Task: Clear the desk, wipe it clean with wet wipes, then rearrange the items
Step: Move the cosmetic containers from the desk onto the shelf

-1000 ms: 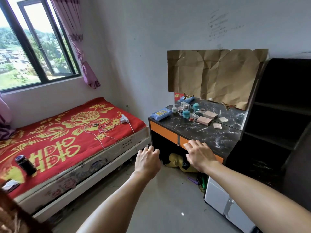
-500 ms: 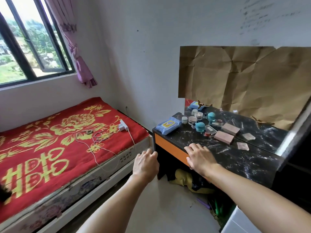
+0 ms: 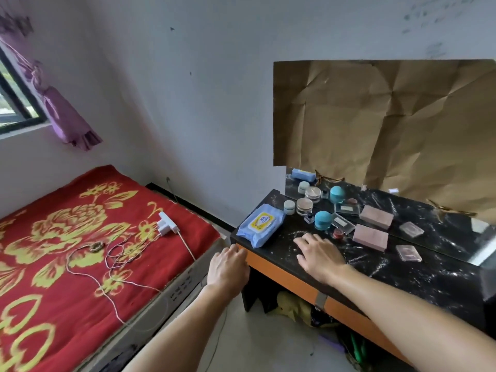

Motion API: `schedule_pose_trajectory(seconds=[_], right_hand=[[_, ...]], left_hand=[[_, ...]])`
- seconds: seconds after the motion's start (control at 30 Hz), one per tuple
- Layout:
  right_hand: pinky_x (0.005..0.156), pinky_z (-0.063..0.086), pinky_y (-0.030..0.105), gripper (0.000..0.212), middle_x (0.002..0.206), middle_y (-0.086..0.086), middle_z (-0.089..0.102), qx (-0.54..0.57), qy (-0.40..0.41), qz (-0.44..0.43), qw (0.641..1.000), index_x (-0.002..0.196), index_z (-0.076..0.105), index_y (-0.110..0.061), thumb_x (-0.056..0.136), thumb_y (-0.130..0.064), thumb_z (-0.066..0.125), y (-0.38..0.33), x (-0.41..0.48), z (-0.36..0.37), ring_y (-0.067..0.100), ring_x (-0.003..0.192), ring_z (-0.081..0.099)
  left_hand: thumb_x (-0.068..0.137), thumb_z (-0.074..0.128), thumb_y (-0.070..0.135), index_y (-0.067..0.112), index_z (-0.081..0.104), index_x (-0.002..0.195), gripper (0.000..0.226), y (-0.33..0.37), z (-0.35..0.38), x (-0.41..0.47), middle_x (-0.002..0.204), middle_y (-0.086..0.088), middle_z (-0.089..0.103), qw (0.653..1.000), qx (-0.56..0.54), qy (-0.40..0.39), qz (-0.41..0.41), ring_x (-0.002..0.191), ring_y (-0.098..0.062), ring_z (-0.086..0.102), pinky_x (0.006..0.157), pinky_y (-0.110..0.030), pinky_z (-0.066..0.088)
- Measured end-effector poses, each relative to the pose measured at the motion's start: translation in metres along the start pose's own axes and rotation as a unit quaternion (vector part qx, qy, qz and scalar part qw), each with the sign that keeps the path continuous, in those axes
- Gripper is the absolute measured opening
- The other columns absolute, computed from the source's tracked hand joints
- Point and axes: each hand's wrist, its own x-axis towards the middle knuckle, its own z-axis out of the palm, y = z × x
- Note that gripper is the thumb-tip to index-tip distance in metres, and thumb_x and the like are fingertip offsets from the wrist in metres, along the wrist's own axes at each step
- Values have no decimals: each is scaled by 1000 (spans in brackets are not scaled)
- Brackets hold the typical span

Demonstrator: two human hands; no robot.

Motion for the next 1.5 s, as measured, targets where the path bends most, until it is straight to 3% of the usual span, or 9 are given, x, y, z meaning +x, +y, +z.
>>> schedule_pose_trajectory(seconds=[0.23, 0.43, 0.6, 0.7, 0.9, 1.0, 1.1, 1.23, 1.5], right_hand=[[89, 44, 38, 37, 125, 4, 50, 39, -38, 43, 998, 127, 43, -21, 94, -37, 41, 50, 101, 44, 24, 112, 49], [91, 43, 37, 37, 125, 4, 49, 79, -63, 104, 989, 128, 43, -21, 94, -35, 42, 99, 173, 67, 23, 115, 48], [90, 44, 40, 37, 121, 4, 53, 79, -81, 154, 982, 125, 46, -22, 92, -36, 45, 131, 219, 87, 24, 110, 51], [86, 44, 39, 35, 118, 3, 53, 73, -88, 188, 976, 121, 46, -22, 89, -37, 48, 146, 250, 101, 23, 107, 51], [88, 38, 40, 61, 127, 5, 44, 76, -137, 235, 959, 133, 32, -28, 80, -41, 58, 157, 305, 130, 28, 111, 45], [90, 36, 41, 77, 134, 5, 39, 75, -167, 253, 950, 142, 23, -32, 77, -46, 62, 161, 330, 144, 30, 114, 45], [90, 36, 42, 78, 134, 6, 38, 79, -184, 277, 940, 142, 24, -33, 76, -42, 66, 164, 342, 156, 30, 114, 48], [87, 37, 40, 68, 126, 5, 44, 112, -175, 306, 929, 130, 34, -33, 71, -33, 70, 166, 348, 165, 29, 108, 52], [71, 44, 35, 65, 102, 1, 53, 153, -75, 336, 926, 115, 44, -29, 56, -39, 68, 171, 319, 140, 29, 88, 57]], left_hand=[[88, 42, 23, 19, 58, 102, 22, -10, 43, 120, 106, 0, 58, 998, 6, -64, 13, 103, -22, 55, 80, -30, 40], [90, 45, 29, 22, 57, 115, 28, -8, 74, 212, 115, -1, 57, 994, 7, -105, 39, 107, -23, 55, 83, -33, 42], [89, 43, 27, 22, 57, 112, 27, -7, 102, 272, 109, 0, 58, 988, -6, -137, 70, 101, -24, 56, 76, -33, 40], [91, 40, 27, 19, 58, 102, 23, -8, 126, 311, 99, 1, 58, 984, -18, -145, 100, 83, -20, 52, 67, -29, 36], [90, 43, 25, 19, 56, 104, 20, -12, 164, 375, 105, 2, 56, 972, -45, -169, 154, 100, -22, 54, 79, -29, 37], [80, 55, 21, 17, 62, 96, 18, -16, 184, 407, 95, 0, 60, 966, -54, -185, 175, 91, -25, 59, 75, -35, 44], [86, 52, 26, 17, 58, 111, 27, -17, 199, 430, 108, -2, 57, 954, -38, -218, 203, 101, -26, 54, 83, -36, 41], [91, 47, 32, 18, 49, 117, 30, -12, 215, 455, 119, 0, 51, 943, -34, -231, 238, 110, -23, 48, 88, -33, 36], [87, 56, 37, 21, 35, 135, 55, 14, 230, 477, 127, -3, 44, 906, -36, -286, 309, 114, -25, 50, 91, -36, 43]])
